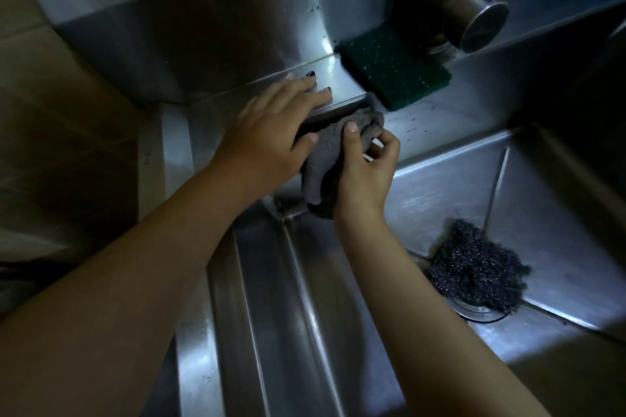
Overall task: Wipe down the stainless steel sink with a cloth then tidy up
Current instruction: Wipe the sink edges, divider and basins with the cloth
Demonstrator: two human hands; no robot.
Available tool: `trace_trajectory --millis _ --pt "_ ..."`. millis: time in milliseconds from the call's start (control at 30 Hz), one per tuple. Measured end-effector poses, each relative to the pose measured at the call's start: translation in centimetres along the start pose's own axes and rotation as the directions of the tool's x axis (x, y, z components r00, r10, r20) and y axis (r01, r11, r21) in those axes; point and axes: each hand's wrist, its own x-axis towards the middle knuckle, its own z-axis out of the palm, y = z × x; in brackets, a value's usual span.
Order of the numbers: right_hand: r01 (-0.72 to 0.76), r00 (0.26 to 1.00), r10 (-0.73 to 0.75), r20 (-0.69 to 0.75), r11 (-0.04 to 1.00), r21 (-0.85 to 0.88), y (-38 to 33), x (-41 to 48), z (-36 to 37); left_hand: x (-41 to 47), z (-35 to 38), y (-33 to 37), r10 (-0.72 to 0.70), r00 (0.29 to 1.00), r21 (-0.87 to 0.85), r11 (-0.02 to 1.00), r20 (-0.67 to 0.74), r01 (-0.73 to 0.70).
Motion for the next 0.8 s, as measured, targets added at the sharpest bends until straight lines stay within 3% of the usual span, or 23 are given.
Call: trace_trajectory --millis 233,433,800 --pt "0.069 0.996 -0.074 -0.053 0.993 -0.095 1.9 1.6 0.2 0.1 0.4 -0.1 -0.01 1.0 0.052 0.999 0.0 0.01" --pt "-0.093 0.987 0.06 -0.148 0.969 -0.227 6.1 4.7 -3.2 0.1 0.6 -0.1 -0.005 1.0 0.055 0.998 0.003 0.005" --pt "-0.177 0.983 0.182 -0.012 0.934 -0.312 3.3 5.0 -5.0 0.1 0.3 -0.1 -0.007 0.999 0.033 0.999 0.035 0.006"
